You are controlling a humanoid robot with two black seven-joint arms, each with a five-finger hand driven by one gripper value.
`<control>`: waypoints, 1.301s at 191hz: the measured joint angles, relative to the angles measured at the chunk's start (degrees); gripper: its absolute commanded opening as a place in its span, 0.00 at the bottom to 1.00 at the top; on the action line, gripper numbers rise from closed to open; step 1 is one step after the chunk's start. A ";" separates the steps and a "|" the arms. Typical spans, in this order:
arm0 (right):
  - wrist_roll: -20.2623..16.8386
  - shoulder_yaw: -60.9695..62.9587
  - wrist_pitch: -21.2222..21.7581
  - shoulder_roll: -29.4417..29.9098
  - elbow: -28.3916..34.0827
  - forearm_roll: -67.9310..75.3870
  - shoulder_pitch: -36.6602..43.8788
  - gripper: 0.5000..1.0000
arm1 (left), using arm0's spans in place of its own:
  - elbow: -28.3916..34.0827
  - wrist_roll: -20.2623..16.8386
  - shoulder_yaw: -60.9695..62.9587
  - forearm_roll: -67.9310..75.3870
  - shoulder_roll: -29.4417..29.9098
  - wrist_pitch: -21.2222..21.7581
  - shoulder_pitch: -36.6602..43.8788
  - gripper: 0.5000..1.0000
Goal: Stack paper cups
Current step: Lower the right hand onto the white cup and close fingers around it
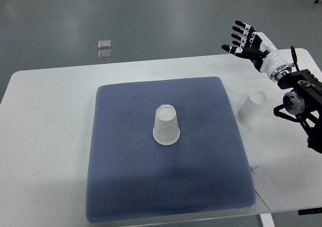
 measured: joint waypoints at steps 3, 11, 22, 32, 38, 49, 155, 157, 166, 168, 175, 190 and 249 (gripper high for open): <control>0.09 -0.94 0.27 -0.82 0.33 -0.89 0.35 0.86 | 0.00 0.00 0.00 0.00 0.00 0.00 0.00 1.00; 0.51 -3.42 1.10 -3.16 1.22 -3.52 1.41 0.86 | 0.00 0.00 0.00 0.00 0.00 0.00 0.01 1.00; 1.56 -7.01 2.57 -6.83 2.66 -7.76 3.20 0.86 | 0.00 0.01 0.00 0.00 0.00 0.00 0.02 1.00; 2.58 -10.09 3.88 -9.98 4.15 -11.42 4.63 0.86 | 0.00 0.01 0.00 0.00 0.00 0.00 0.02 1.00; 3.27 -12.11 4.60 -11.95 5.23 -13.71 5.50 0.86 | 0.00 0.00 0.00 0.00 0.00 0.00 0.02 1.00; 4.74 -15.95 5.65 -15.89 7.51 -17.92 7.32 0.86 | 0.00 0.00 0.00 0.00 0.00 0.00 0.02 1.00; 8.35 -38.64 6.00 -28.07 18.42 -43.09 15.96 0.85 | 0.00 0.01 0.00 0.00 0.00 0.00 0.02 1.00; 8.35 -38.94 5.95 -28.07 18.42 -43.32 16.04 0.85 | 0.00 0.01 0.00 0.00 0.00 0.00 0.02 1.00; 8.35 -40.19 5.78 -28.06 18.39 -44.11 16.41 0.85 | 0.00 0.01 0.00 0.00 0.00 0.00 0.02 1.00; 8.35 -40.45 5.72 -28.04 18.37 -44.23 16.50 0.85 | 0.00 0.02 0.00 0.00 0.00 0.00 0.02 1.00; 8.33 -41.34 5.38 -27.89 18.24 -44.55 16.81 0.85 | 0.00 0.02 0.00 0.00 0.00 0.00 0.01 1.00; 8.23 -43.29 4.33 -27.43 17.66 -45.45 17.39 0.85 | 0.00 0.02 0.00 0.00 0.00 0.00 0.01 1.00; 8.05 -48.39 -0.39 -24.50 11.98 -48.90 18.72 0.74 | 0.00 0.02 0.00 0.00 0.00 0.00 0.01 1.00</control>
